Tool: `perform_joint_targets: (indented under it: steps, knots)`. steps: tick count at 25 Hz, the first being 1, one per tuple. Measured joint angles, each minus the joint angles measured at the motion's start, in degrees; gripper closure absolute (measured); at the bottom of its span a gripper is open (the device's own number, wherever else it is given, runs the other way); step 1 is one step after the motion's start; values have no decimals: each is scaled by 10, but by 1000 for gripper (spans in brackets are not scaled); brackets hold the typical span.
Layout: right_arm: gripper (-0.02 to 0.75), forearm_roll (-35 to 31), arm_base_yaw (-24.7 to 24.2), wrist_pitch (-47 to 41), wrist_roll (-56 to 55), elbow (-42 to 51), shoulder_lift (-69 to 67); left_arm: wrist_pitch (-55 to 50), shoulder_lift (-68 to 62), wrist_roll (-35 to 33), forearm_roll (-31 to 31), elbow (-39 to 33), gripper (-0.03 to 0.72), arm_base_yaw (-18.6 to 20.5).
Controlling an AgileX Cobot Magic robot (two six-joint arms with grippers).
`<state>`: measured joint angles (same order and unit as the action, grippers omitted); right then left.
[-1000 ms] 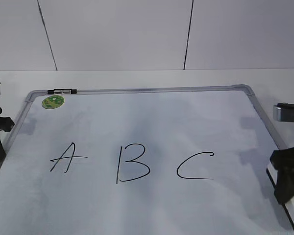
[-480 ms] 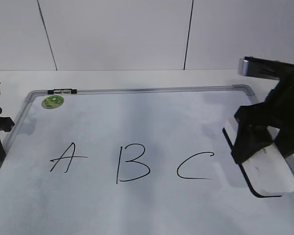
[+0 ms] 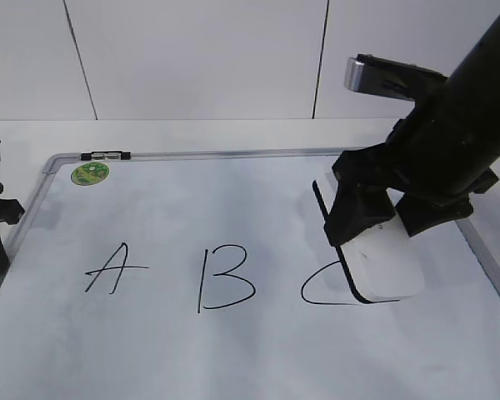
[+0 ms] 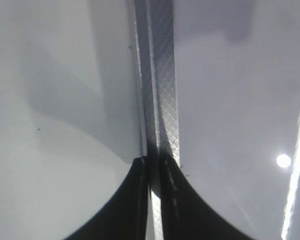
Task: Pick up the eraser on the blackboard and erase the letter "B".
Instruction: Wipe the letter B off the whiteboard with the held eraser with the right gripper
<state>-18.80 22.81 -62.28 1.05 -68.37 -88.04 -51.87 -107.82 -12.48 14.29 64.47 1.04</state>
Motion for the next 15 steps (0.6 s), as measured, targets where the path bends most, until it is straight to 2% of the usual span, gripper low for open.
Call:
perform_joint_targets:
  steps: [6, 15]
  knots:
    - [211, 19, 8, 8, 9, -9, -12, -1, 0, 0, 0, 0, 673, 0]
    - [211, 147, 108, -75, -60, -151, -125, -2, 0, 0, 0, 0, 673, 0]
